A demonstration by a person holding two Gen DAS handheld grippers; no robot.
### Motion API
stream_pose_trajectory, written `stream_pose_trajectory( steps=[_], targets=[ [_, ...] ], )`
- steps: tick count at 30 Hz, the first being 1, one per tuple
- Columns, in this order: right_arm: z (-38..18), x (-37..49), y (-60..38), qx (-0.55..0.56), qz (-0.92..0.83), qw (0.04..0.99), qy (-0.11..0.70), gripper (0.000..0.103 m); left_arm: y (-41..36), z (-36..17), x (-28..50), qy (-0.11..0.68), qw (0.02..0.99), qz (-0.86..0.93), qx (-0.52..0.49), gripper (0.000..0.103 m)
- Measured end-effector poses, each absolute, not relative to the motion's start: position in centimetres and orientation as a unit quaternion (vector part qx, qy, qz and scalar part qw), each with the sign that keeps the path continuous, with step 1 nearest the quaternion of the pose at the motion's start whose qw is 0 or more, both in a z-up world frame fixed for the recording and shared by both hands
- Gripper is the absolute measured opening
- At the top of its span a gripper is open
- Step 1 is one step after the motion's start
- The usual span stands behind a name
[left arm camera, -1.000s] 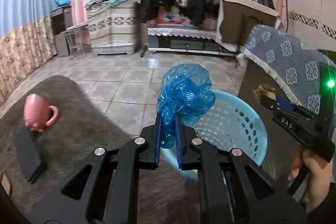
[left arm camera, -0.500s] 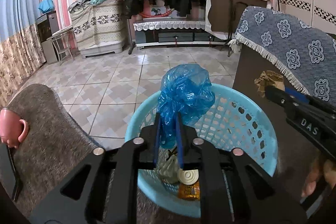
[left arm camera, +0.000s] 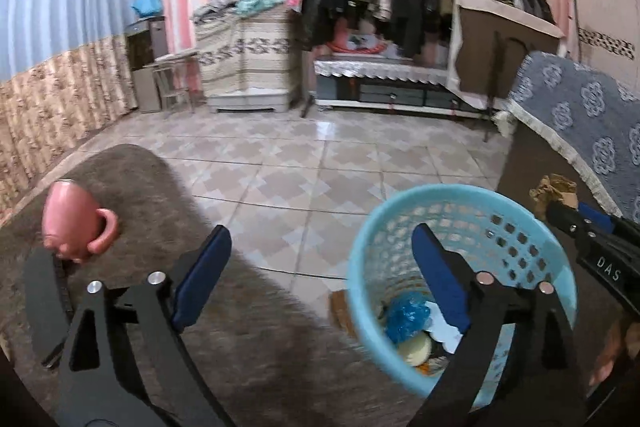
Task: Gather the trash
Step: 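Move both tools back over the items on the rug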
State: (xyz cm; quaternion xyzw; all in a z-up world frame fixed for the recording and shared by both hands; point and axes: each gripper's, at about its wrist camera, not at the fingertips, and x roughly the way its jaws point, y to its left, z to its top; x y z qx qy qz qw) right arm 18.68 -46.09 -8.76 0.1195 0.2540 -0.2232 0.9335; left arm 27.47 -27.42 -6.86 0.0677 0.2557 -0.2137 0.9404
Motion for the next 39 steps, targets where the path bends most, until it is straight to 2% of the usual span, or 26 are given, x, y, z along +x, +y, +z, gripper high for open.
stream_pose_trajectory(
  steps=[3,4,5,6,7,9,10,11,14,27,39],
  targets=[
    [-8.6,19.3,-45.8,0.116,-0.223,0.935,0.249,0.041,-25.3,-6.5,27.8,0.260,0.944,-0.199,0.047,0.094],
    [-8.7,19.5,-45.6,0.115,-0.223,0.935,0.249,0.049,-25.0,-6.5,27.8,0.260,0.945,-0.194,0.045,0.095],
    [-8.7,19.5,-45.4,0.113,-0.223,0.936,0.249,0.062,-24.3,-6.4,27.9,0.259,0.947,-0.184,0.043,0.095],
    [-8.8,19.6,-45.1,0.107,-0.227,0.936,0.248,0.068,-23.9,-6.3,27.9,0.257,0.949,-0.177,0.042,0.095],
    [-8.7,19.6,-44.9,0.101,-0.232,0.936,0.245,0.072,-23.5,-6.1,27.8,0.254,0.951,-0.171,0.040,0.095],
    [-8.6,19.5,-44.7,0.095,-0.235,0.936,0.243,0.072,-22.4,-5.9,27.9,0.254,0.953,-0.163,0.026,0.096],
    [-8.6,19.5,-44.8,0.097,-0.235,0.936,0.243,0.075,-22.0,-5.8,27.9,0.255,0.953,-0.162,0.020,0.096],
    [-8.6,19.5,-44.9,0.099,-0.235,0.936,0.242,0.084,-21.5,-5.7,27.9,0.255,0.954,-0.158,0.014,0.096],
    [-8.4,19.3,-44.7,0.100,-0.238,0.937,0.235,0.092,-20.8,-5.6,27.8,0.254,0.955,-0.152,0.010,0.096],
    [-7.1,18.9,-43.2,0.085,-0.242,0.940,0.224,0.095,-16.9,-3.0,24.7,0.228,0.966,-0.119,0.011,0.097],
    [-4.9,18.4,-36.3,0.060,-0.175,0.959,0.215,0.098,-6.9,0.0,20.9,0.217,0.976,-0.036,0.004,0.097]
  ],
)
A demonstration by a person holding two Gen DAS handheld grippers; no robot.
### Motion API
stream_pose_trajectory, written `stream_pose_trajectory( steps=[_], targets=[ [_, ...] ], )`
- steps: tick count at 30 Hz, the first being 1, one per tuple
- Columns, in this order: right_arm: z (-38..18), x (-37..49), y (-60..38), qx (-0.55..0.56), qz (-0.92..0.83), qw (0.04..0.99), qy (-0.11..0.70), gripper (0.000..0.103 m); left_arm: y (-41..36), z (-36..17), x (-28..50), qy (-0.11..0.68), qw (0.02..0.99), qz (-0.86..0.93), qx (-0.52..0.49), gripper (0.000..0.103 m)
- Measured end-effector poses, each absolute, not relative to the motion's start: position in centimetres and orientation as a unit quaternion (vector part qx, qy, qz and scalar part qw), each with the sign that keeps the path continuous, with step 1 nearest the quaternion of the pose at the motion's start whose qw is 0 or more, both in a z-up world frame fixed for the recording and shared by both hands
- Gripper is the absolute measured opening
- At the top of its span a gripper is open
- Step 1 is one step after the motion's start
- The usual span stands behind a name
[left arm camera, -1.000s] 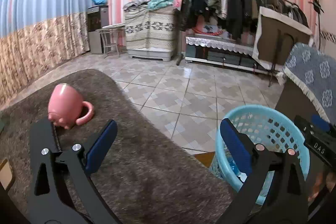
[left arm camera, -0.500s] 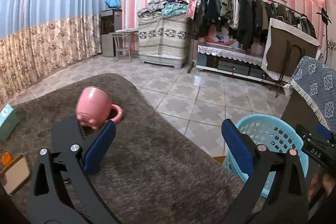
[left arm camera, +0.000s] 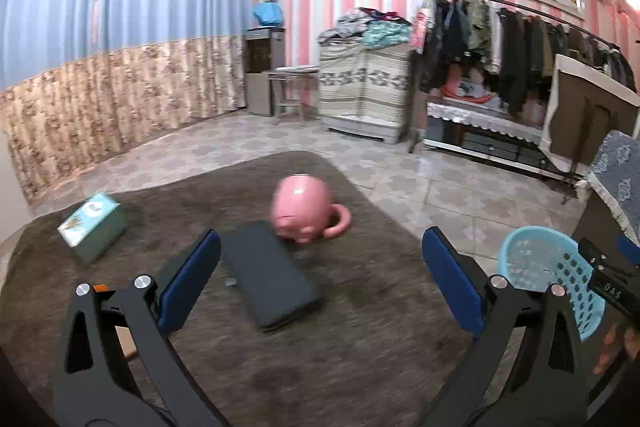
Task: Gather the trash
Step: 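Move both tools back over the items on the rug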
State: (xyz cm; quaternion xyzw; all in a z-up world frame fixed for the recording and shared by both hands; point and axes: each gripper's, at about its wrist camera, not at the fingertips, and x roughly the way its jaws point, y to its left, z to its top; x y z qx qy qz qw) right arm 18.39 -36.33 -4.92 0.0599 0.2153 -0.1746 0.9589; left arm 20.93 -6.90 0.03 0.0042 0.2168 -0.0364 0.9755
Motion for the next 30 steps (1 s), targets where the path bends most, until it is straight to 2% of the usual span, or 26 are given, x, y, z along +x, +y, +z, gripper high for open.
stream_pose_trajectory(
  steps=[7,15,30],
  targets=[
    [-3.8,18.1,-30.8,0.038,-0.112,0.970,0.214,0.098,-0.9,0.1,18.3,0.220,0.975,0.009,-0.005,0.098],
    [-5.0,17.3,-25.0,0.018,-0.045,0.971,0.234,0.098,5.6,-1.2,15.4,0.229,0.971,0.059,-0.017,0.098],
    [-7.9,15.3,-14.4,-0.025,0.098,0.960,0.262,0.098,14.6,-7.0,11.1,0.273,0.952,0.139,-0.018,0.097]
  ],
)
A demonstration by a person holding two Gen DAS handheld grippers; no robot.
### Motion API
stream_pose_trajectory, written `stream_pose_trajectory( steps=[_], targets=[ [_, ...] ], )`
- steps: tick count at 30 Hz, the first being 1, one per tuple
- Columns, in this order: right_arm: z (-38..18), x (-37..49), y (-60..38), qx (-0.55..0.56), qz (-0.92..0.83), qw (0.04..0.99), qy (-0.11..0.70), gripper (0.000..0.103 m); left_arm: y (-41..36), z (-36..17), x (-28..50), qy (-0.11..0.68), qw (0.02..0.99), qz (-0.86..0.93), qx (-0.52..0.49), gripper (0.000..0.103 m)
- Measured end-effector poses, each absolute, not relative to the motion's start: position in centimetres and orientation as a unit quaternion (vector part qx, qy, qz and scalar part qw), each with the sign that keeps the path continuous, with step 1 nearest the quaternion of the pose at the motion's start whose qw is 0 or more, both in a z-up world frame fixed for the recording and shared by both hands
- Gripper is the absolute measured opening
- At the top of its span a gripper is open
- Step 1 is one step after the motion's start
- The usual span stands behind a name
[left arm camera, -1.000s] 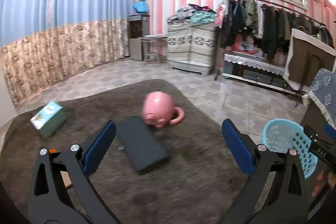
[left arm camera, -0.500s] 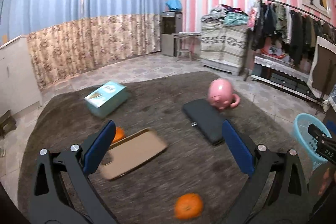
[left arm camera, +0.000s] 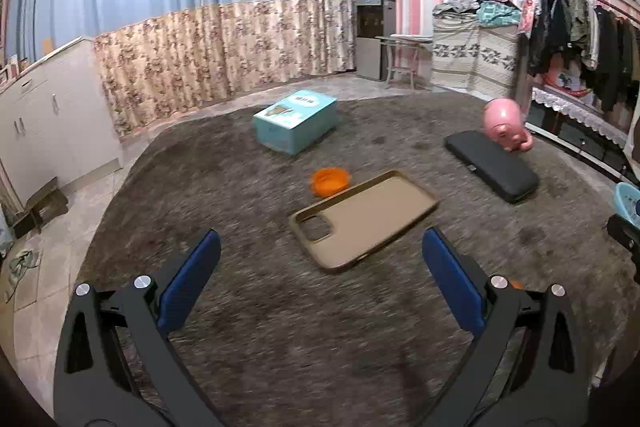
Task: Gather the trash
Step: 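Move both tools back over the items on the rug, then grasp the orange bowl with the left tool while the right tool grasps the orange fruit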
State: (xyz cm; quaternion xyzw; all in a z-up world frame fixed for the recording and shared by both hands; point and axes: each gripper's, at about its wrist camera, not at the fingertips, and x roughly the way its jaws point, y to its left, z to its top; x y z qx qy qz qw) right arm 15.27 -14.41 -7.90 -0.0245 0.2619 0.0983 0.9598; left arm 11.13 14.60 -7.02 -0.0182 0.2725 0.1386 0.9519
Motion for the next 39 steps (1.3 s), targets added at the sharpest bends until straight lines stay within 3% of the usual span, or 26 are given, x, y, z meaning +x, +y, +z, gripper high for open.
stream_pose_trajectory(
  steps=[21,23,29,39],
  targets=[
    [-11.4,14.5,-2.2,-0.114,0.238,0.909,0.324,0.096,24.2,-9.7,7.6,0.304,0.930,0.190,-0.083,0.097],
    [-11.8,14.6,-1.4,-0.128,0.246,0.900,0.335,0.076,24.5,-9.8,7.5,0.306,0.929,0.190,-0.084,0.097],
    [-12.3,14.7,-0.7,-0.140,0.276,0.881,0.357,0.040,24.9,-10.4,7.6,0.316,0.926,0.184,-0.097,0.097],
    [-9.8,17.0,-5.5,-0.121,0.248,0.898,0.342,0.035,23.2,-9.5,10.3,0.318,0.930,0.150,-0.104,0.097]
  ],
)
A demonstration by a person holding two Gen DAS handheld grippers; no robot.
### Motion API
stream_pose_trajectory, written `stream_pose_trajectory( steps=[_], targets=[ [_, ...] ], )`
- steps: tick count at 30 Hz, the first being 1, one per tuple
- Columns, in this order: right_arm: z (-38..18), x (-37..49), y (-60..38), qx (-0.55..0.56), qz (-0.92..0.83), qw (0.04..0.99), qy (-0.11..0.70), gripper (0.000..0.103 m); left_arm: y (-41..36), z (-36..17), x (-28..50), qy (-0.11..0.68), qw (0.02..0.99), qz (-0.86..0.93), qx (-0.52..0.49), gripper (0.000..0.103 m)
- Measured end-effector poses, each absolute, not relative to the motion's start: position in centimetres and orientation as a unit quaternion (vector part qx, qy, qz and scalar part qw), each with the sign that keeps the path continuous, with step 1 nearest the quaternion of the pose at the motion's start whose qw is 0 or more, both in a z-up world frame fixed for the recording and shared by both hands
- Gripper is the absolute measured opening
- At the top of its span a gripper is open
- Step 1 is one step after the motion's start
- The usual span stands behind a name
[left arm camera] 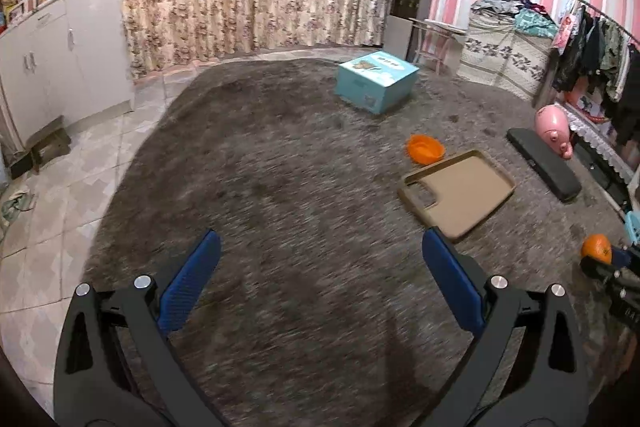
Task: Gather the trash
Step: 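Grasp the orange bowl with the left tool while the right tool grasps the orange fruit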
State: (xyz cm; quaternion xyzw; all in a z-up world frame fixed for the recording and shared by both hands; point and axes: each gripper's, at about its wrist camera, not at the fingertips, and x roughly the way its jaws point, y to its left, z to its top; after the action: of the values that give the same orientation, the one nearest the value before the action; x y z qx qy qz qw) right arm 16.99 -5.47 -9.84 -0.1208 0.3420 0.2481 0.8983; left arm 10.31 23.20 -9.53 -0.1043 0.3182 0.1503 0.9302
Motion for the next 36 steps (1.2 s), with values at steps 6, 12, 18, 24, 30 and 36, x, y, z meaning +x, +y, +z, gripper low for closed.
stream_pose_trajectory(
  steps=[6,12,18,24,30,36],
  targets=[
    [-6.9,20.4,-11.3,-0.105,0.186,0.927,0.309,0.035,21.1,-8.8,14.4,0.319,0.934,0.124,-0.097,0.097],
    [-6.9,22.0,-14.6,-0.055,0.160,0.937,0.305,0.035,19.6,-9.1,19.3,0.338,0.930,0.118,-0.078,0.097],
    [-7.6,22.1,-14.8,-0.064,0.148,0.937,0.309,0.035,18.9,-9.7,24.5,0.356,0.922,0.134,-0.068,0.097],
    [-8.0,22.3,-15.5,-0.054,0.140,0.937,0.317,0.035,18.6,-11.4,27.8,0.390,0.907,0.141,-0.078,0.092],
    [-7.9,22.6,-16.6,-0.032,0.129,0.940,0.316,0.035,18.2,-12.0,28.9,0.406,0.901,0.130,-0.078,0.058],
    [-7.2,22.6,-18.0,-0.010,0.111,0.945,0.308,0.035,18.5,-12.2,29.4,0.411,0.899,0.125,-0.086,0.039]
  ],
)
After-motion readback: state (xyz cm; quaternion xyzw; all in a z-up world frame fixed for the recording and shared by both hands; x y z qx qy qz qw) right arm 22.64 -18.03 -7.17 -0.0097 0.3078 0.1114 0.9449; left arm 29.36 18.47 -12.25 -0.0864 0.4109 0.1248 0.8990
